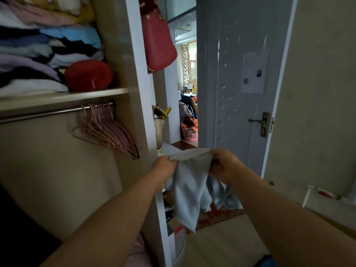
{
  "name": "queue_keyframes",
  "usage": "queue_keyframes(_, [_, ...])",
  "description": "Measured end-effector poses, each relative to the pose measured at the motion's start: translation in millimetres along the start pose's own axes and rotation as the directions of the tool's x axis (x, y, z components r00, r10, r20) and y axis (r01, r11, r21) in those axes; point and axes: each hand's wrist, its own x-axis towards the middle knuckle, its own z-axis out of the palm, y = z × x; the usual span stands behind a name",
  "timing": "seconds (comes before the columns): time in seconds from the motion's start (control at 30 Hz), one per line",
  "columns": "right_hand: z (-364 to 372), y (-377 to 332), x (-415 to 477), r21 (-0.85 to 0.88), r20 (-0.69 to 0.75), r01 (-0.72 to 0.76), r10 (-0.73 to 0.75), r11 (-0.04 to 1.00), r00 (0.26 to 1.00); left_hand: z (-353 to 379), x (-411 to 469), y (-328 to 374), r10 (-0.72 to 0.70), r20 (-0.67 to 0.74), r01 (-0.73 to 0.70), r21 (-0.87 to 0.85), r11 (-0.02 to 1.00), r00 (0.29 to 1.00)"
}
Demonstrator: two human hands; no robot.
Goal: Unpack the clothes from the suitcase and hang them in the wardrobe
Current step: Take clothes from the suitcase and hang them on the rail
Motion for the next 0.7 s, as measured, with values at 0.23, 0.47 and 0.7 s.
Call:
queue_keyframes(0.23, [-24.6,30.0,-0.2,-0.471,0.003,-0.041,0.049,0.881,0.999,-1.9,3.4,19.7,-0.189,0.003,0.178,-0.353,0.919,0.982])
queue_keyframes(0.47, [-25.4,42.3,-12.1,-0.61,0.247,0.123,0.04,0.782,0.968,-7.1,7.1,21.8,-0.35,-0.049,0.276,-0.517,0.81,0.936])
queue_keyframes(0.7, [-4.7,85.8,-4.5,-0.936,0.222,0.244,-0.11,0.256,0.969,-15.7,6.8,30.3,-0.321,-0.093,0.201,-0.611,0.766,0.942])
